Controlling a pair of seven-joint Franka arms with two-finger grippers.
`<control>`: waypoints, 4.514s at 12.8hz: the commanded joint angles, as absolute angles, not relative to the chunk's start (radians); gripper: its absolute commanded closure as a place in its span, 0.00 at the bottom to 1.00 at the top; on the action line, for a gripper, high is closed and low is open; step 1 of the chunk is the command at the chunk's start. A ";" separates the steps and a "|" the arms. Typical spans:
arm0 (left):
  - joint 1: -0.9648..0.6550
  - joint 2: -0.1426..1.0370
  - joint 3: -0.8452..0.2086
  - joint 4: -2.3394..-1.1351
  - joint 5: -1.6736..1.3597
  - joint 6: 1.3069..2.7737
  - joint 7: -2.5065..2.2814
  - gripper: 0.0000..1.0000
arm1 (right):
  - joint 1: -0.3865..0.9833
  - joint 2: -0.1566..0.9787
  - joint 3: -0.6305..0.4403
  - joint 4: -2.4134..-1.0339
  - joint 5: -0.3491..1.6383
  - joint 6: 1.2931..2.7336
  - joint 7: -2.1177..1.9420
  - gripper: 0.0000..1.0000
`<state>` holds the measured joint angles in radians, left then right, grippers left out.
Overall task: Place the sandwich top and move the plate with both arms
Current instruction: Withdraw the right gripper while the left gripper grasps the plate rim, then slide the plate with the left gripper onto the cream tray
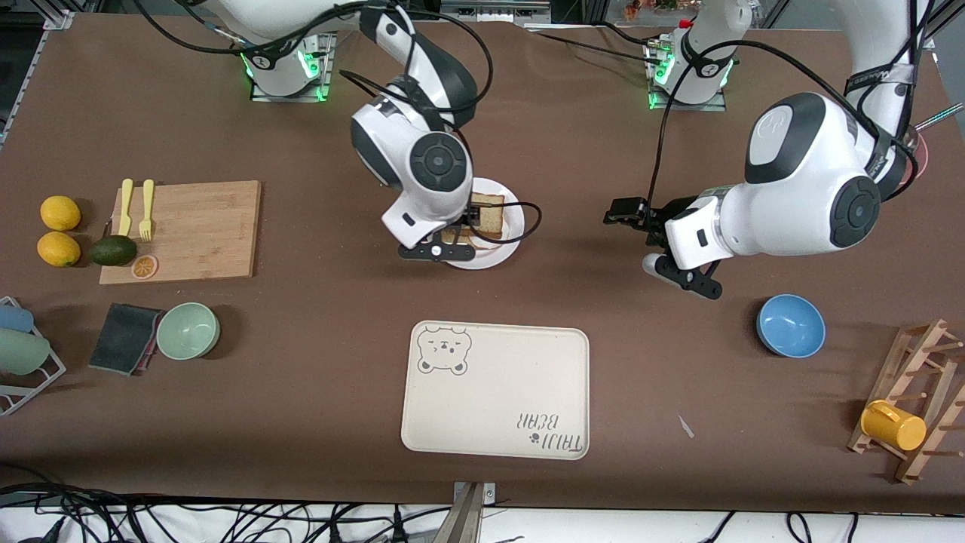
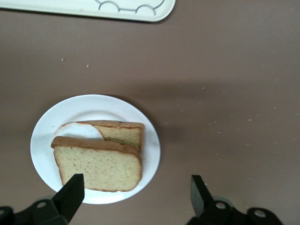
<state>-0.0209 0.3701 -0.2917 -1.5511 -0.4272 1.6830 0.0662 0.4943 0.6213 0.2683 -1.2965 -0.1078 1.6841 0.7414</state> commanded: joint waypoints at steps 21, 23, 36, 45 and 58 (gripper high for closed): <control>-0.196 0.805 -0.291 -1.620 -0.775 2.063 0.552 0.47 | 0.068 -0.067 0.000 -1.789 -0.080 1.556 -0.055 0.00; -0.201 0.821 -0.291 -1.624 -0.775 2.066 0.574 0.55 | 0.067 -0.069 -0.037 -1.755 -0.060 1.540 -0.052 0.00; -0.245 0.854 -0.291 -1.646 -0.856 2.128 0.666 0.98 | 0.075 -0.040 -0.040 -1.689 -0.005 1.536 0.012 0.00; -0.109 0.779 -0.296 -1.620 -0.854 1.971 0.666 1.00 | 0.075 -0.025 -0.044 -1.689 -0.002 1.536 0.008 0.00; -0.035 0.912 -0.247 -1.323 -1.115 2.014 0.647 1.00 | 0.074 -0.025 -0.043 -1.690 -0.002 1.534 0.006 0.00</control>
